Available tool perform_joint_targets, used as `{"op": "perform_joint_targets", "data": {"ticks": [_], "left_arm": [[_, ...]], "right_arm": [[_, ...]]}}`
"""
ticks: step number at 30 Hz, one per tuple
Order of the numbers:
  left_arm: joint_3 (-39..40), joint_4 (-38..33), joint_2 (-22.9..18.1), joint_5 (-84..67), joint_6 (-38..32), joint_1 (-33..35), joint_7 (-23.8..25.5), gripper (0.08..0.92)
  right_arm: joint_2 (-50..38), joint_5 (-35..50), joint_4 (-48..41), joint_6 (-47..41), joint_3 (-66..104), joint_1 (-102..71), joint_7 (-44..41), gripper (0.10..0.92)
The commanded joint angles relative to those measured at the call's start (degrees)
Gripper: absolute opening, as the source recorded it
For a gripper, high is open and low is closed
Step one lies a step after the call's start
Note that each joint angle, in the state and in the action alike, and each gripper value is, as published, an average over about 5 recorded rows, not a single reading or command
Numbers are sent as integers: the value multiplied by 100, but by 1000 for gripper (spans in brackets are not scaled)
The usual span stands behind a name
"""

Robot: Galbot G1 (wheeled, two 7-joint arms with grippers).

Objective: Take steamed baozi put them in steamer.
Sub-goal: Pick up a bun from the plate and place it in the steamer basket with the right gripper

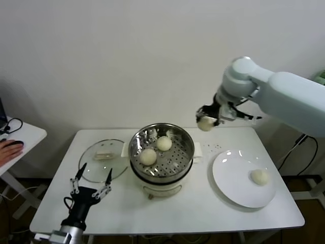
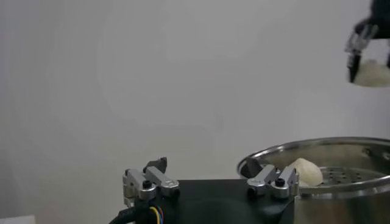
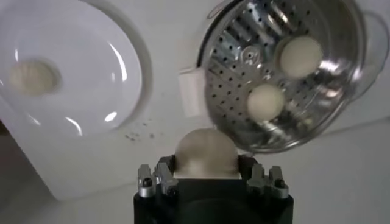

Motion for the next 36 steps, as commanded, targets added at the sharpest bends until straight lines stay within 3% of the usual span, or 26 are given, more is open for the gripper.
{"op": "perform_joint_targets", "data": {"ticks": [1,26,36], "left_arm": [[-19,4,59,35,-34,84,1,823],[174,38,503,-1,159,131,-31,823],[206,30,496,-6,184,87,-52,823]], "right_arm": [[1783,-1065,288,632,-254,-998,108,670],[2192,-987,-801,1338,-665,-1273,186,669],[2112,-1008,-815,1452,-738,-1309,199,668]]}}
